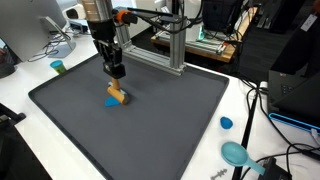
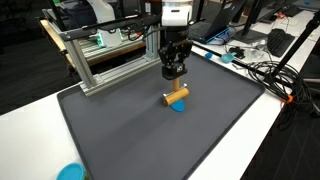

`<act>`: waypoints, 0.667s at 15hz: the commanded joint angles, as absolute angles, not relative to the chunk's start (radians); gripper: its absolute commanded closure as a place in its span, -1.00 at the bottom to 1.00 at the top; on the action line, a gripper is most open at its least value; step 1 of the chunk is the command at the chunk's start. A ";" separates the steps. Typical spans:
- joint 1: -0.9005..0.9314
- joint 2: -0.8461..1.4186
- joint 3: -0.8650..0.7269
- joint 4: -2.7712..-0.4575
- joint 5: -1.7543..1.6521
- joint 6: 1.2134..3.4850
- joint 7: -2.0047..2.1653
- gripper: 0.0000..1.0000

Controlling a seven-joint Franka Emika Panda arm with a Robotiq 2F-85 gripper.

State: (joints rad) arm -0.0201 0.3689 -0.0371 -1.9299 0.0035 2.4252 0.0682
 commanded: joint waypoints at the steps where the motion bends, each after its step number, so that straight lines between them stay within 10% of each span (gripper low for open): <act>1: -0.053 0.384 -0.042 -1.977 0.029 2.336 0.030 0.56; 10: -0.051 0.360 -0.043 -1.999 0.015 2.327 -0.025 0.56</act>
State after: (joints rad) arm -0.0394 0.3657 -0.0355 -1.9327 0.0396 2.4128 0.0020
